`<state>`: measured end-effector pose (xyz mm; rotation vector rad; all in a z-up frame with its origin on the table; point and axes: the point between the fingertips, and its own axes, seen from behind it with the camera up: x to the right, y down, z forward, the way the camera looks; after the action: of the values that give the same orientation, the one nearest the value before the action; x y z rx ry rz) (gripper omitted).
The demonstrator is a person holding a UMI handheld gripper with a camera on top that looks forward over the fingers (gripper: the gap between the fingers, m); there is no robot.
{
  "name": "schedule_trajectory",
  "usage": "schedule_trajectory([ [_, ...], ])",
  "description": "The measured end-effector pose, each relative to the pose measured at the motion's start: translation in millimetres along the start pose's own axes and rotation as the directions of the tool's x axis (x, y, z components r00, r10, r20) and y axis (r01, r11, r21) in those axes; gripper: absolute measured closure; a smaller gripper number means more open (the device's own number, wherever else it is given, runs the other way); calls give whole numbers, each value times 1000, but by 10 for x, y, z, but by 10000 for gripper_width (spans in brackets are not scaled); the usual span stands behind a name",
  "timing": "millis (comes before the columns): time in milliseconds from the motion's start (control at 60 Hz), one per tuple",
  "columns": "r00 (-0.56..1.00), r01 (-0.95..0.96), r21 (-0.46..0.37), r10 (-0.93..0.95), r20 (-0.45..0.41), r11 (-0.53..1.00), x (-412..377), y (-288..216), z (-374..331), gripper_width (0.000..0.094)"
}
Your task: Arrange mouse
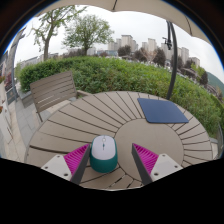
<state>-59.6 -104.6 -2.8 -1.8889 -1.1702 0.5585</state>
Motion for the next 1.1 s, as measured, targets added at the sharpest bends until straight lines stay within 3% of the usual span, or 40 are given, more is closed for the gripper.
schedule_trajectory([
  [283, 999, -44, -52, 44, -5, 998, 14, 59, 136, 108],
  [367, 998, -62, -53, 62, 7, 997, -31, 50, 140, 235],
  [400, 999, -44, -58, 46, 24, 997, -67, 52, 143, 458],
  [467, 998, -41, -77, 45, 46, 996, -98, 44, 132, 509],
  [600, 996, -30, -55, 34, 82, 998, 17, -320, 81, 511],
  [783, 993, -30, 102, 18, 116, 994, 677, -1673, 16, 512],
  [883, 997, -32, 170, 19, 77, 985, 1283, -2249, 277, 514],
  [983, 1000, 2, 159, -6, 24, 987, 1874, -2345, 765, 512],
  [1100, 1000, -6, 72, 4, 26, 997, 2279, -1792, 1405, 512],
])
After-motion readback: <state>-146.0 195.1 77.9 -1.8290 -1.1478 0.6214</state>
